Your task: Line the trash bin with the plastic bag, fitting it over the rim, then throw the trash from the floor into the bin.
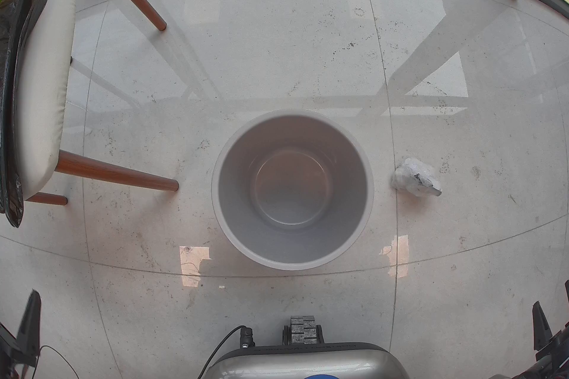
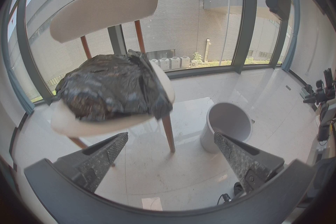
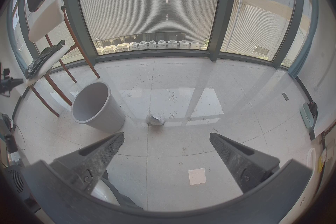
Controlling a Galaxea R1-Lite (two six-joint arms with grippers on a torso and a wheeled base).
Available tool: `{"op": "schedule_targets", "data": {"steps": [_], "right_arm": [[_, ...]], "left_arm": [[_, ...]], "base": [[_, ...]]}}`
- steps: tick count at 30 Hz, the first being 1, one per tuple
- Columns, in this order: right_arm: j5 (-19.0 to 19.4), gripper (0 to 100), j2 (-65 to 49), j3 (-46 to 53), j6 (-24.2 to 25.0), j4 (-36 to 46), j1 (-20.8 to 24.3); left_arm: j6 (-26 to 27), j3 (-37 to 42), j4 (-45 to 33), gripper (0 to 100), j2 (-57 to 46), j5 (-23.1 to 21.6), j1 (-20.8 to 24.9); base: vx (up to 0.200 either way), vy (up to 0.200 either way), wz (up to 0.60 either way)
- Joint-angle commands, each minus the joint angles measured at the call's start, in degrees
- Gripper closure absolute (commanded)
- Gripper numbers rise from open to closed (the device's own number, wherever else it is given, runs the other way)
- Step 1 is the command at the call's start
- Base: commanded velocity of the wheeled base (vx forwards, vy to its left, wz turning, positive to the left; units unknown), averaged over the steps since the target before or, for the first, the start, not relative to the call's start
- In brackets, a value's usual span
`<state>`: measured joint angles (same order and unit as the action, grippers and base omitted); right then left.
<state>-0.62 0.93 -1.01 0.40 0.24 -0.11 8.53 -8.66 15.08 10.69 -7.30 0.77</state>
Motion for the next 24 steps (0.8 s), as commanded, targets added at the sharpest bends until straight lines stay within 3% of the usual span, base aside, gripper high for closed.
{"op": "schedule_targets", "data": {"steps": [1,2,4,9,15,17,21,24], "right_arm": [[0.0,0,-0.9,0.8,0.3,0.0,0.0],[0.0,0,-0.9,0.8,0.3,0.0,0.0],[0.0,0,-0.9,0.8,0.3,0.0,0.0],[0.0,0,-0.9,0.8,0.4,0.0,0.0],[0.0,0,-0.9,0.8,0.4,-0.1,0.0],[0.0,0,-0.9,0.8,0.4,-0.1,0.0],[0.0,0,-0.9,0.8,0.4,-0.1,0.0],[0.0,0,-0.9,0.8,0.4,-0.1,0.0]], "left_arm": [[1.7,-11.3,7.0,0,19.9,-1.7,1.9],[1.7,-11.3,7.0,0,19.9,-1.7,1.9],[1.7,-16.9,13.9,0,30.2,-1.0,1.8],[1.6,-23.1,15.4,0,38.1,1.7,1.5],[1.4,-29.2,15.4,0,43.3,3.9,1.3],[1.4,-31.8,15.4,0,45.0,6.8,1.3],[1.7,-33.8,15.4,0,46.4,10.3,1.4],[1.7,-34.1,15.4,0,46.9,10.5,1.3]], "base": [[0.0,0.0,0.0],[0.0,0.0,0.0],[0.0,0.0,0.0],[0.0,0.0,0.0],[0.0,0.0,0.0],[0.0,0.0,0.0],[0.0,0.0,0.0],[0.0,0.0,0.0]]}}
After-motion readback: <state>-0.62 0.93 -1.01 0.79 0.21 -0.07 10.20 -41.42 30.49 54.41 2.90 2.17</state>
